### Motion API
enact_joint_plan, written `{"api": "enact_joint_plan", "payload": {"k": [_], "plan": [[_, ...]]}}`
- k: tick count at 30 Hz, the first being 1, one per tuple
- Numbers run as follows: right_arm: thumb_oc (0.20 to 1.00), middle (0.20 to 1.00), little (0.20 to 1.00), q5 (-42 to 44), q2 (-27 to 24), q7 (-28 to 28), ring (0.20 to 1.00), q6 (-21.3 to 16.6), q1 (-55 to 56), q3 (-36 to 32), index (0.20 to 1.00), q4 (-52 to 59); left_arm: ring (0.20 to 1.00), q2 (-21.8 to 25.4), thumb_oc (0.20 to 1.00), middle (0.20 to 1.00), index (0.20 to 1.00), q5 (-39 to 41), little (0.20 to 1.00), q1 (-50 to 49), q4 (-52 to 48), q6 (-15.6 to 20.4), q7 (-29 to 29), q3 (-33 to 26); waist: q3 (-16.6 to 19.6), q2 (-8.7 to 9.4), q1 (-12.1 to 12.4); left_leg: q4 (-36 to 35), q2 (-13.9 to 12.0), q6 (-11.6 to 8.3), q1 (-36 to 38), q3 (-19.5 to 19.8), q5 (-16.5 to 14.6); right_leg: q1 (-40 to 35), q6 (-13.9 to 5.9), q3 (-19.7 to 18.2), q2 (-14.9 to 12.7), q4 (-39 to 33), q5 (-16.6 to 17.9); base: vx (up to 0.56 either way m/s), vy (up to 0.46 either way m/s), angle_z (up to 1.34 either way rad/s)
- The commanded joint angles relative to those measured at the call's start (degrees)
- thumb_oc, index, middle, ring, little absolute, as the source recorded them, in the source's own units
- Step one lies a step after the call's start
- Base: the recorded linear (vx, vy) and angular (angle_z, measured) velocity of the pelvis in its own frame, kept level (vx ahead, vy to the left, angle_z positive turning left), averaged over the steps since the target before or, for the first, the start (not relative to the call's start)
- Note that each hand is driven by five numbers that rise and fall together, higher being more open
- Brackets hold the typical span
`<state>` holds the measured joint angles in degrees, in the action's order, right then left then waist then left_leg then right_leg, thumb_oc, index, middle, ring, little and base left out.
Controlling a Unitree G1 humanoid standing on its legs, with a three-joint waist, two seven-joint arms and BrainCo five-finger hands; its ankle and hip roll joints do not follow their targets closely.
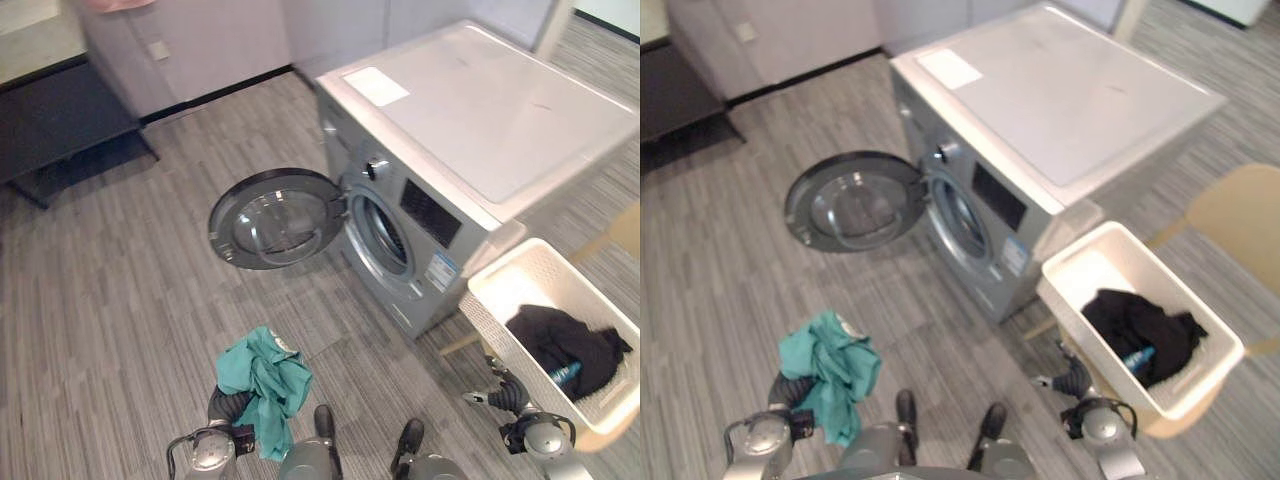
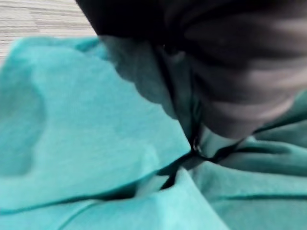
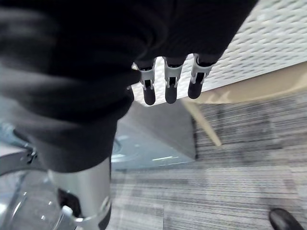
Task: Grab the laundry basket,head to the washer,open it,put in the laundry and shut it.
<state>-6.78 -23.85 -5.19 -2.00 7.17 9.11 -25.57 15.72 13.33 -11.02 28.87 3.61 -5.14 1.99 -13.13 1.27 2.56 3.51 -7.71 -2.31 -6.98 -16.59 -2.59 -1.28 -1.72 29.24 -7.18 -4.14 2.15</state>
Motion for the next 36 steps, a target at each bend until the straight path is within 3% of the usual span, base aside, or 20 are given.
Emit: {"api": "enact_joint_plan", "payload": {"k": [1, 5, 6, 7, 9, 10, 11, 12, 13, 14, 16, 20, 24, 27, 28, 29, 30, 32, 34, 36], "plan": [[1.0, 1.0, 1.0, -1.8, -0.4, -1.8, 1.0, -0.8, -1.4, -0.3, 1.0, 1.1, 0.2, 3.5, 0.2, 0.2, 0.2, -0.5, 0.2, 2.4, -4.4, 1.9, -1.2, -0.5, 2.7, 1.42, -0.2, -3.2, -3.4, -2.53, -1.0, -5.7, 5.6, -2.4, -4.96, -0.7, -2.8, 4.3, -8.2, 0.18, 0.312, 1.59], [1.0, 1.0, 1.0, -2.0, 0.1, -1.7, 1.0, -0.8, -1.9, 0.2, 1.0, 0.9, 0.2, 3.9, 0.2, 0.2, 0.2, -1.7, 0.2, 2.6, -4.9, 2.0, -0.5, 0.9, 3.8, 1.34, -0.6, -2.7, -1.9, -2.11, -1.2, -5.2, 5.4, -4.5, -5.9, 0.7, -4.6, 4.9, -8.3, 0.26, 0.282, 0.87], [1.0, 1.0, 1.0, -2.6, 0.7, -1.4, 1.0, -0.7, -2.4, 1.1, 1.0, 1.1, 0.2, 4.4, 0.2, 0.2, 0.2, -2.1, 0.2, 2.7, -5.2, 1.9, -0.4, 1.1, 3.6, 2.03, -0.1, -1.0, -0.1, -0.79, -1.6, -3.8, 3.3, -4.4, -6.03, -0.3, -6.5, 7.6, -8.3, 0.19, 0.218, 0.22], [1.0, 1.0, 1.0, -2.6, 0.8, -1.4, 1.0, -0.7, -2.5, 1.1, 1.0, 1.0, 0.2, 4.5, 0.2, 0.2, 0.2, -2.1, 0.2, 2.7, -5.2, 1.9, -0.4, 1.0, 3.6, 2.19, 0.0, -0.7, 0.1, -0.64, -1.7, -3.9, 3.0, -4.2, -6.18, -0.4, -6.8, 8.0, -8.5, 0.25, 0.299, 0.17], [1.0, 1.0, 1.0, -3.4, 1.3, -1.4, 1.0, -0.6, -3.7, 2.2, 1.0, 1.1, 0.2, 5.7, 0.2, 0.2, 0.2, -3.0, 0.2, 3.3, -5.7, 2.0, -0.6, 1.0, 2.6, 2.88, 0.6, 1.4, 1.7, 0.92, -1.7, -3.0, 0.4, -2.6, -6.44, -2.0, -9.4, 13.7, -7.4, 0.19, 0.272, 0.11], [1.0, 1.0, 1.0, -3.5, 2.1, -1.6, 1.0, -0.4, -4.8, 3.4, 1.0, 1.7, 0.2, 7.2, 0.2, 0.2, 0.2, -3.9, 0.2, 4.5, -6.0, 1.9, -1.4, 1.1, 1.0, 3.32, 0.5, 2.2, 3.2, 2.5, -1.0, -2.3, -1.5, 2.2, -6.88, -6.1, -10.9, 21.8, -5.0, 0.17, 0.272, 0.04], [1.0, 1.0, 1.0, -3.5, 2.1, -1.6, 1.0, -0.4, -4.9, 3.4, 1.0, 1.7, 0.2, 7.2, 0.2, 0.2, 0.2, -3.9, 0.2, 4.6, -6.0, 1.9, -1.5, 1.0, 1.0, 3.41, 0.6, 2.3, 3.3, 2.59, -1.1, -2.4, -1.6, 2.4, -6.98, -6.4, -11.1, 22.2, -5.1, 0.16, 0.248, 0.03], [1.0, 1.0, 1.0, -3.4, 2.4, -1.6, 1.0, -0.4, -5.0, 3.6, 1.0, 2.2, 0.2, 7.5, 0.2, 0.2, 0.2, -4.1, 0.2, 5.0, -5.9, 2.0, -1.7, 1.3, 0.4, 3.2, 0.0, 1.7, 3.8, 2.99, -0.1, -1.7, -1.9, 4.7, -6.69, -8.7, -9.8, 24.9, -5.2, 0.19, 0.194, 0.22], [1.0, 1.0, 1.0, -3.4, 2.2, -1.8, 1.0, -0.5, -5.1, 4.0, 1.0, 3.4, 0.2, 7.3, 0.2, 0.2, 0.2, -4.3, 0.2, 6.0, -6.2, 2.2, -2.1, 2.1, -0.9, 2.74, -1.3, 0.1, 4.7, 3.55, 2.2, -0.6, -2.5, 10.4, -6.05, -14.3, -5.7, 28.5, -6.6, 0.19, 0.188, 0.27], [1.0, 1.0, 1.0, -3.4, 2.2, -1.8, 1.0, -0.5, -5.1, 4.0, 1.0, 3.5, 0.2, 7.3, 0.2, 0.2, 0.2, -4.3, 0.2, 6.0, -6.2, 2.2, -2.1, 2.1, -0.9, 2.75, -1.3, 0.1, 4.7, 3.55, 2.2, -0.6, -2.5, 10.4, -6.05, -14.3, -5.7, 28.5, -6.7, 0.2, 0.15, 0.2], [1.0, 1.0, 1.0, -2.4, 2.3, -1.7, 1.0, -0.6, -5.3, 4.6, 1.0, 3.1, 0.2, 6.7, 0.2, 0.2, 0.2, -4.5, 0.2, 6.7, -5.9, 2.3, -2.0, 3.2, -1.7, 2.15, -2.6, -1.6, 5.8, 3.95, 5.6, 0.7, -3.5, 12.8, -5.28, -15.1, -2.3, 23.7, -7.7, 0.26, 0.062, 0.26], [1.0, 1.0, 1.0, -2.3, 2.3, -1.8, 1.0, -0.6, -5.1, 4.6, 1.0, 2.5, 0.2, 6.3, 0.2, 0.2, 0.2, -5.6, 0.2, 7.9, -5.6, 2.2, -1.6, 4.8, -2.1, 2.57, -3.9, -1.7, 7.3, 4.33, 6.9, 2.4, -3.7, 15.7, -5.62, -16.2, 0.0, 17.7, -4.5, 0.17, -0.043, 0.42], [1.0, 1.0, 1.0, -2.3, 1.6, -1.3, 1.0, -1.0, -3.3, 4.2, 1.0, 1.9, 0.2, 6.0, 0.2, 0.2, 0.2, -8.7, 0.2, 8.0, -7.4, 2.7, 1.1, 8.5, -0.9, 3.48, -6.2, 1.3, 9.1, 4.2, 8.9, 5.7, -7.4, 14.1, -5.58, -21.0, 2.7, 11.7, -2.8, 0.27, -0.134, 0.55], [1.0, 1.0, 1.0, -2.5, 1.1, -0.7, 1.0, -1.6, -2.5, 3.9, 1.0, 1.2, 0.2, 5.9, 0.2, 0.2, 0.2, -9.9, 0.2, 7.7, -7.9, 2.8, 2.8, 10.1, 0.7, 3.46, -7.2, 6.3, 7.4, 2.49, 8.3, 4.6, -9.2, 12.1, -4.54, -22.0, 3.4, 11.0, -3.3, 0.21, -0.163, 0.62], [1.0, 1.0, 1.0, -2.8, 0.0, -0.5, 1.0, -1.7, -2.2, 3.7, 1.0, 1.6, 0.2, 5.9, 0.2, 0.2, 0.2, -11.0, 0.2, 7.1, -8.9, 2.5, 3.8, 11.4, 0.5, 3.39, -7.6, 15.3, 4.3, 1.44, 6.2, 2.8, -8.6, 9.4, -3.16, -21.9, 4.0, 10.8, -4.5, 0.12, -0.094, 0.31], [1.0, 1.0, 1.0, -2.8, 0.0, -0.5, 1.0, -1.7, -2.2, 3.7, 1.0, 1.6, 0.2, 5.9, 0.2, 0.2, 0.2, -11.0, 0.2, 7.1, -8.9, 2.5, 3.8, 11.4, 0.5, 3.38, -7.6, 15.3, 4.3, 1.43, 6.2, 2.8, -8.6, 9.4, -3.16, -21.9, 4.0, 10.8, -4.5, 0.2, -0.176, -0.04], [1.0, 1.0, 1.0, -3.1, -1.1, -0.7, 1.0, -1.6, -2.2, 3.6, 1.0, 2.0, 0.2, 5.4, 0.2, 0.2, 0.2, -11.3, 0.2, 7.6, -8.5, 2.4, 3.8, 12.5, -0.1, 3.32, -7.3, 21.2, 2.5, 0.64, 3.6, 3.2, -5.5, 7.7, -1.61, -22.3, 5.1, 11.0, -5.9, 0.11, -0.1, -0.33], [1.0, 1.0, 1.0, -3.0, -1.7, -0.7, 1.0, -1.7, -2.2, 3.4, 1.0, 2.5, 0.2, 5.1, 0.2, 0.2, 0.2, -11.7, 0.2, 8.3, -8.3, 2.5, 3.6, 13.5, -0.3, 3.64, -7.1, 21.5, 2.6, 0.97, 0.7, 4.2, -5.1, 6.7, -1.11, -22.9, 5.2, 10.8, -6.7, 0.13, -0.07, -0.49], [1.0, 1.0, 1.0, -2.7, -1.8, -0.8, 1.0, -1.9, -1.9, 2.9, 1.0, 2.7, 0.2, 5.0, 0.2, 0.2, 0.2, -11.7, 0.2, 8.4, -8.8, 2.6, 3.5, 13.9, 0.2, 4.14, -7.1, 17.2, 3.3, 1.37, -0.3, 5.5, -5.6, 6.2, -1.45, -23.8, 5.0, 10.0, -6.8, 0.15, 0.007, -0.71], [1.0, 1.0, 1.0, -2.6, -2.0, -1.2, 1.0, -1.9, -1.6, 2.7, 1.0, 2.3, 0.2, 4.9, 0.2, 0.2, 0.2, -11.7, 0.2, 8.3, -8.7, 2.5, 3.3, 14.3, 0.3, 3.91, -6.9, 12.8, 3.9, 0.8, -0.9, 7.6, -3.9, 5.3, -1.59, -25.2, 5.6, 9.5, -7.1, 0.15, 0.04, -0.6]]}}
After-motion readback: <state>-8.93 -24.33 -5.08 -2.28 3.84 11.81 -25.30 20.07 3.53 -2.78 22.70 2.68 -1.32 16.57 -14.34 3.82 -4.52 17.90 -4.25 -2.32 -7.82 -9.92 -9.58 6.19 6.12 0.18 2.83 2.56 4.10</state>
